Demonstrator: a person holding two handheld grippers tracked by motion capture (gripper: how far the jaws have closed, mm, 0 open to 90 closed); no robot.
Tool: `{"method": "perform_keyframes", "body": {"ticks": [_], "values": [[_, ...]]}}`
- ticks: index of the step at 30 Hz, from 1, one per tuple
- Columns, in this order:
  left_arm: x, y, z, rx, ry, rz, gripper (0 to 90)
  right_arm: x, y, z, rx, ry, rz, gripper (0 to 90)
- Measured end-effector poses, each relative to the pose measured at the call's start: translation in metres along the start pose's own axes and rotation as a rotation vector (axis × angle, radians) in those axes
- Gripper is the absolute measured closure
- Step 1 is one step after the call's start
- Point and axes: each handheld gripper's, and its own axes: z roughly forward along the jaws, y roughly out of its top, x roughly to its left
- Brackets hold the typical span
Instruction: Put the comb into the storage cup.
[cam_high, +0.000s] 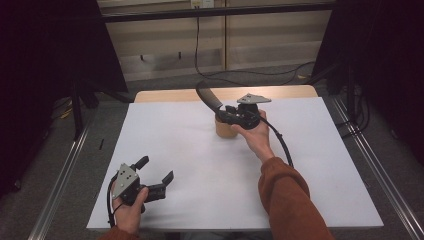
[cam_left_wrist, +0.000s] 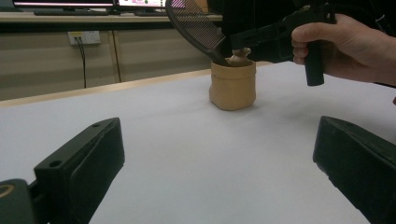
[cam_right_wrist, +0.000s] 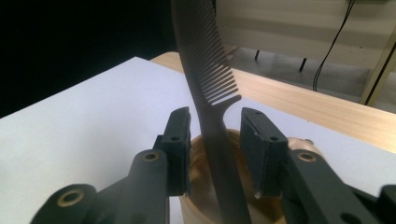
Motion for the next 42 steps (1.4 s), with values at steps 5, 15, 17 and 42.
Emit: {"method": "perform_keyframes", "body": {"ticks": [5, 15, 17, 42], "values": [[0.000, 0.000, 0.000, 0.002, 0.004, -0.004, 2.1, -0.001, 0.002, -0.009, -0.032, 0.000, -0.005, 60.4], [0.002, -0.001, 0.002, 0.007, 0.015, -0.012, 2.1, -0.002, 0.005, -0.022, -0.047, -0.016, -0.006, 43.7], [0.002, -0.001, 0.002, 0.010, 0.014, -0.007, 2.1, -0.003, 0.006, -0.025, -0.048, -0.016, -0.006, 40.8], [0.002, -0.002, -0.001, 0.008, 0.014, -0.009, 2.1, -0.005, -0.002, -0.050, -0.026, -0.131, 0.003, 2.7]]}}
